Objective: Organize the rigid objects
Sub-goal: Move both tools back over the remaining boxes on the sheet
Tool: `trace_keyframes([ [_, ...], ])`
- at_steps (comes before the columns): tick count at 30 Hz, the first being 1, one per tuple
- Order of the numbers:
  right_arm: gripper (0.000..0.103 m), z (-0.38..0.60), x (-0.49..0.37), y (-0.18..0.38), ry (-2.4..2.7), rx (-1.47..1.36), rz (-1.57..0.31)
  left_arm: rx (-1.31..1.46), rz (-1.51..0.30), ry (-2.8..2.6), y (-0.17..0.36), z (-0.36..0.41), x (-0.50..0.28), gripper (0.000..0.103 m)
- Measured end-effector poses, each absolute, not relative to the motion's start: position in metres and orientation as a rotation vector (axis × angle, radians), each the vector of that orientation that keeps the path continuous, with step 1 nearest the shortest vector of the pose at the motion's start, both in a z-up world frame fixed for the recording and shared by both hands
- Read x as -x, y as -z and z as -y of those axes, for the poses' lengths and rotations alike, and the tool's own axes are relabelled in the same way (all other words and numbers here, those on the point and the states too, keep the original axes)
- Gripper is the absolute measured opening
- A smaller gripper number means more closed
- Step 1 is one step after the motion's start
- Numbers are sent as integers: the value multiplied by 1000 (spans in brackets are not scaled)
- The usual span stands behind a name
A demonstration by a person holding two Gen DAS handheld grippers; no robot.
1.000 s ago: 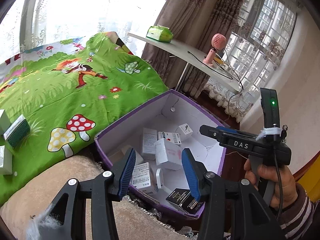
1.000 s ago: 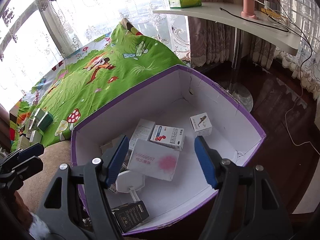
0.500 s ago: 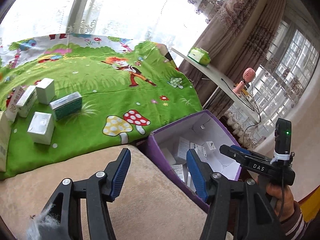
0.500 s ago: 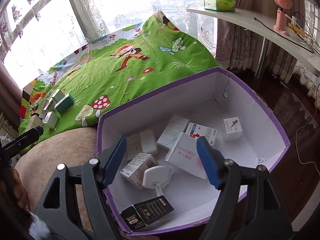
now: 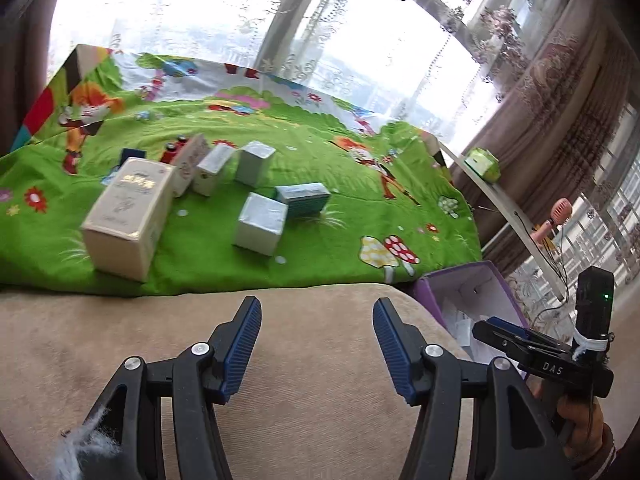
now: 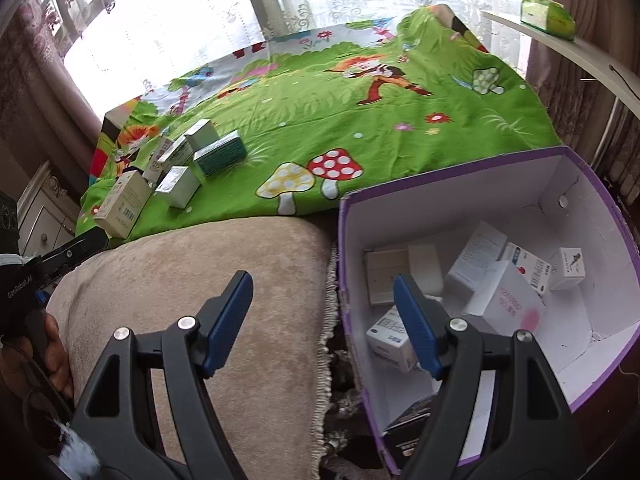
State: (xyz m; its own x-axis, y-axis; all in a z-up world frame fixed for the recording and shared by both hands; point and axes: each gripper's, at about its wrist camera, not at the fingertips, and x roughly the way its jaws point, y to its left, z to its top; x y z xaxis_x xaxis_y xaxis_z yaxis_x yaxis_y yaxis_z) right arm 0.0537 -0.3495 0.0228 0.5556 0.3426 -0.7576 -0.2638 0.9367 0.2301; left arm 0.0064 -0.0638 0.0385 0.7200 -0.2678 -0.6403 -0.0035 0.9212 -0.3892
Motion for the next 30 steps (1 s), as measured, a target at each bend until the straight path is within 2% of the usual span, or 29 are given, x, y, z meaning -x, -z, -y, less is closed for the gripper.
trace_keyframes([
  [11, 80, 308, -58, -27, -415, -36, -906, 380, -703, -31, -41, 12, 12, 59],
  [15, 80, 289, -60, -23, -456, 6, -929, 385, -709, -87, -38, -4, 9, 66],
  [30, 80, 244, -80, -17, -473, 76, -943, 342, -823, -153, -23, -26, -34, 69],
])
